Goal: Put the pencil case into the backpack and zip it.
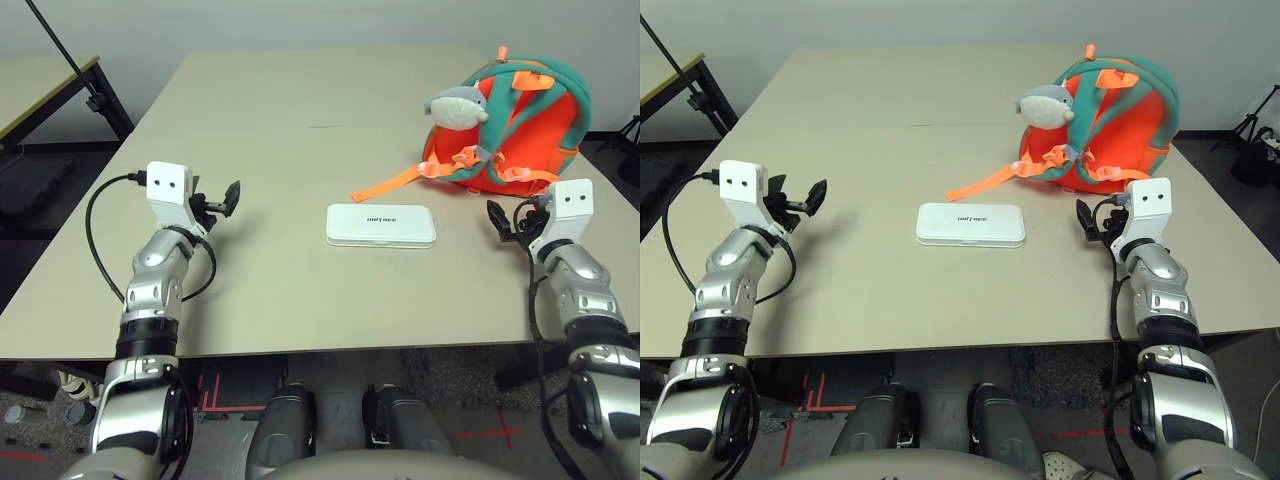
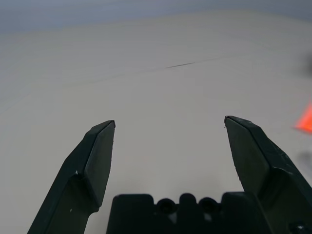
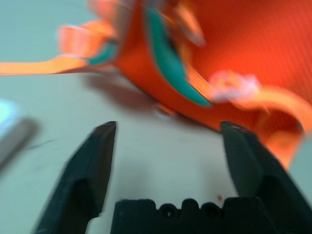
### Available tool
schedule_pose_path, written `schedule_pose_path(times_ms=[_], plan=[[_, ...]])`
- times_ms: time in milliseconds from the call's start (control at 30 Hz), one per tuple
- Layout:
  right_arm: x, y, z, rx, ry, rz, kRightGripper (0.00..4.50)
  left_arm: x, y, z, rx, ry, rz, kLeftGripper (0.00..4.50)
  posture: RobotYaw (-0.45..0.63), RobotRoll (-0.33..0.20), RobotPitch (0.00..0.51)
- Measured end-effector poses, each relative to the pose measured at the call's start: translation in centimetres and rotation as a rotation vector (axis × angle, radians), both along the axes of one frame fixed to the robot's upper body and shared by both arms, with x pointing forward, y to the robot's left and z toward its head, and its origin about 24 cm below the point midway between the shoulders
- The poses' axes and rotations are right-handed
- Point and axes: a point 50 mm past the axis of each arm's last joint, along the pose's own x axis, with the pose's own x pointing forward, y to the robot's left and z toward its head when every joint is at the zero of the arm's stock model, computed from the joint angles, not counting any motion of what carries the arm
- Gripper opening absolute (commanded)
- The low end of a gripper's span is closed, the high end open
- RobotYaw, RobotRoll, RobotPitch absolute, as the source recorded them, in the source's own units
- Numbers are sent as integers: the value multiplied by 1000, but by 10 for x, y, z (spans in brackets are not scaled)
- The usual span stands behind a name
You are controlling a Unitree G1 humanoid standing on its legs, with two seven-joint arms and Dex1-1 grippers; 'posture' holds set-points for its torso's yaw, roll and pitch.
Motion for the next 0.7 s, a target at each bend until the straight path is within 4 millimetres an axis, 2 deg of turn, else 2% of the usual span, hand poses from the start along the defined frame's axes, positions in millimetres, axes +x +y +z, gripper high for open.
schedule_pose_path(times_ms=[100, 267, 367, 500, 700], plan=[[-1, 13, 12, -70, 16, 123, 1904, 7, -12, 16, -63, 6, -211, 4500, 103, 0, 52], [-2, 28, 5, -140, 101, 254, 31, 11, -27, 16, -198, 211, -487, 4500, 85, 0, 42], [1, 34, 5, -179, 110, 277, 31, 15, -32, 14, -282, 358, -572, 4500, 73, 0, 31], [3, 41, 4, -228, 109, 301, 31, 21, -35, 13, -414, 519, -589, 4500, 50, 0, 21], [3, 44, 1, -263, 112, 309, 31, 18, -44, -15, -481, 717, -570, 4500, 32, 0, 15]])
